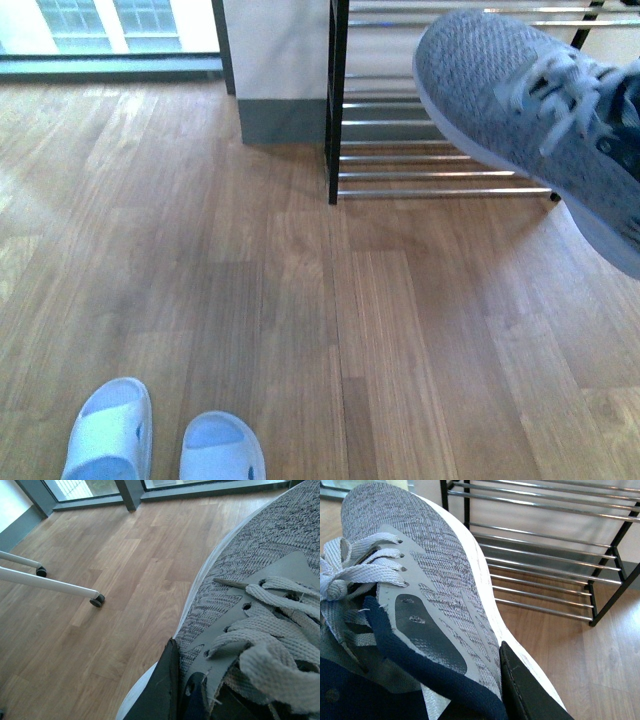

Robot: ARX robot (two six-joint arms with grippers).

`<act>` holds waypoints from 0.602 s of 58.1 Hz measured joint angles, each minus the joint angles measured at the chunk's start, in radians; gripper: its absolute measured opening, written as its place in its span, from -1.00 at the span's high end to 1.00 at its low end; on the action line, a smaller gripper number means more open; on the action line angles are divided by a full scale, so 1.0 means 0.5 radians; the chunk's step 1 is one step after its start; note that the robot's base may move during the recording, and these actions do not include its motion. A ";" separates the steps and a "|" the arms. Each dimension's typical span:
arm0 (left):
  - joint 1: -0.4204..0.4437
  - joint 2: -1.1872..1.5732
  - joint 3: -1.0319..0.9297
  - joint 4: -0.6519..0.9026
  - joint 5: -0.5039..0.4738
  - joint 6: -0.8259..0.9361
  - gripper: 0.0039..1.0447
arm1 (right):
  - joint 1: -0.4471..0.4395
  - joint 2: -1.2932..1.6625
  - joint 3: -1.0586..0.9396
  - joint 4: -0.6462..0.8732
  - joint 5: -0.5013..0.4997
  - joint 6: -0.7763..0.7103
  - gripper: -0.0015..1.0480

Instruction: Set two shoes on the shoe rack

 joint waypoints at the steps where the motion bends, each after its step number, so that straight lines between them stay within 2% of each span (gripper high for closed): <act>1: 0.000 0.000 0.000 0.000 0.000 0.000 0.98 | -0.013 -0.067 -0.034 -0.018 -0.028 0.002 0.93; 8: 0.000 0.000 0.000 0.000 0.000 0.000 0.98 | -0.053 -0.439 -0.195 -0.058 -0.063 -0.007 0.93; 35: 0.000 0.000 0.000 0.000 -0.014 -0.001 0.98 | -0.054 -0.451 -0.195 -0.059 -0.074 -0.012 0.93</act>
